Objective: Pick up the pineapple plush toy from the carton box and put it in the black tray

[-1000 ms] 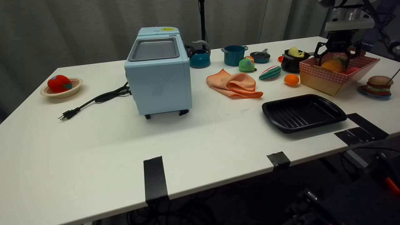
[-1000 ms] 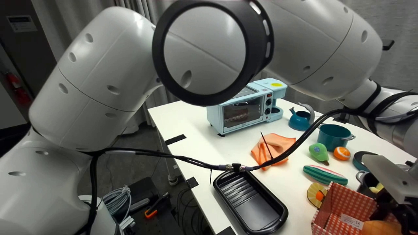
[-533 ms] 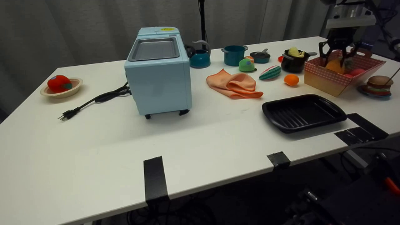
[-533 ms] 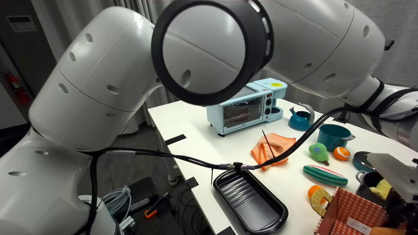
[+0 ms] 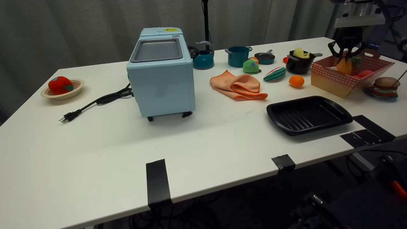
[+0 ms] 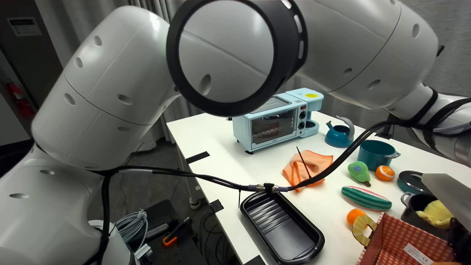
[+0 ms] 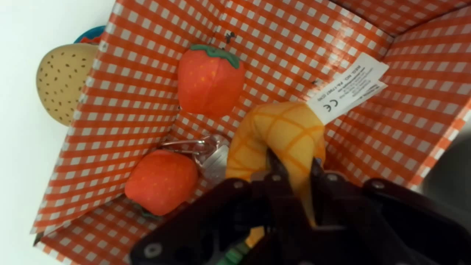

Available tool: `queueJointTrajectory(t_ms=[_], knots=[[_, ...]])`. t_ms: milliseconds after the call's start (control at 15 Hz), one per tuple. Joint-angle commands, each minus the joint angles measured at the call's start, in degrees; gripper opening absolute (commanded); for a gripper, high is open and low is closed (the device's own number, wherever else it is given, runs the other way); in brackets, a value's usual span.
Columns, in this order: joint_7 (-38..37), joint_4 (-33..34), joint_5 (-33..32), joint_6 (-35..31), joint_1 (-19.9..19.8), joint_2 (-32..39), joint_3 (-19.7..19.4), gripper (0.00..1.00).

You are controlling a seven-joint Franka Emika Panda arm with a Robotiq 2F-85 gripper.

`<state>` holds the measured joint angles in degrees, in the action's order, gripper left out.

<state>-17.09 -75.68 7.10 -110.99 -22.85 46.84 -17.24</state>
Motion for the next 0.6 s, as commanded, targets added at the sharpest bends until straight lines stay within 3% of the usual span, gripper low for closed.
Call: queueJointTrajectory(t_ms=[0, 533], knots=[[0.57, -3.59, 0.34, -1.93, 0.35, -5.58, -0.28, 0.03], [4.85, -11.01, 2.71, -5.91, 0.36, -22.01, 1.08, 0.04]])
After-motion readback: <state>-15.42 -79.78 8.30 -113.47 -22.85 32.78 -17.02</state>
